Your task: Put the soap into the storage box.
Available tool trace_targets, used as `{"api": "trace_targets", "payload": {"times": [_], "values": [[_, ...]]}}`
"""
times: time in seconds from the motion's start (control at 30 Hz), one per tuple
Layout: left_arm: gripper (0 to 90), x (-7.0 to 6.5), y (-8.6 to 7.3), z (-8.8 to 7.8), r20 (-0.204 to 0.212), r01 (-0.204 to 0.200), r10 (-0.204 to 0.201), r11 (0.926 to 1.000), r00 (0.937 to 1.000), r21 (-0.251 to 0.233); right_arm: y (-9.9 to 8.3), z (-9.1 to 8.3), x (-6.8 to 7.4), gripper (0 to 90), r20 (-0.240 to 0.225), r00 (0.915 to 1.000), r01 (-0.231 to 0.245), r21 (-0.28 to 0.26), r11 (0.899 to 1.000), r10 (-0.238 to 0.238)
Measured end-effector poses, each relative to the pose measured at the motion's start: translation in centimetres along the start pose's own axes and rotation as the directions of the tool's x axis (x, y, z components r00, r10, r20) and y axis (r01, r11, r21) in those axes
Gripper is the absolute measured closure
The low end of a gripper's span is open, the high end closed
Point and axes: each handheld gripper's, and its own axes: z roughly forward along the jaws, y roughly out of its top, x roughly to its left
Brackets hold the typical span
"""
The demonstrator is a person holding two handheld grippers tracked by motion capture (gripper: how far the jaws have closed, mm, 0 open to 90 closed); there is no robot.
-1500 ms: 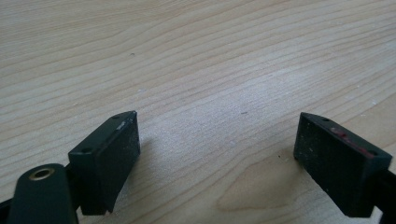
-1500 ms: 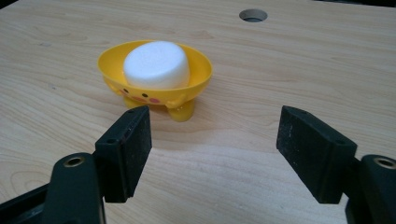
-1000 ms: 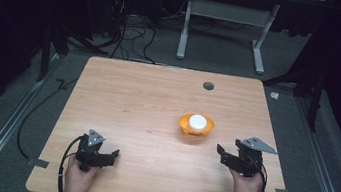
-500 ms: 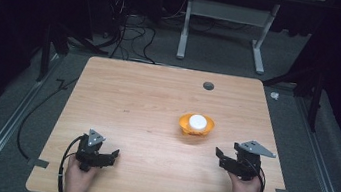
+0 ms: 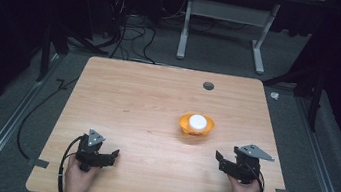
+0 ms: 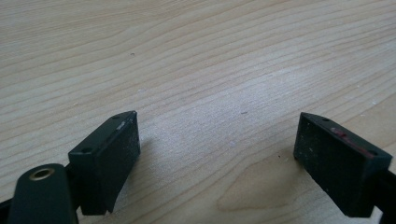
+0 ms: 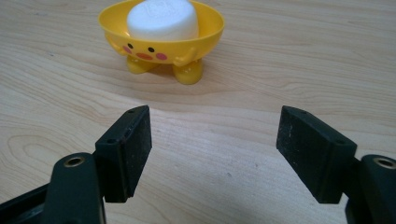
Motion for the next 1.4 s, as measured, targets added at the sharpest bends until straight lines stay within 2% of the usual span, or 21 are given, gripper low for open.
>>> {"api": "trace_targets", "payload": {"times": [0.57,0.73,1.4], "values": [[14.9,0.0,0.0,0.0,0.000,0.000,0.000,1.0000,1.0000,0.000,-1.5,0.6,0.0,27.6,0.007,0.9998,-0.019,0.030,0.999,0.019],[14.8,0.0,0.0,0.0,0.000,0.000,0.000,1.0000,1.0000,0.000,-1.8,0.9,0.0,27.7,0.014,0.9999,-0.004,0.043,0.999,0.003],[14.8,0.0,0.0,0.0,0.000,-0.001,0.001,1.0000,1.0000,0.000,-3.5,2.3,0.4,27.8,0.049,0.9987,0.009,0.098,0.995,-0.014]]}}
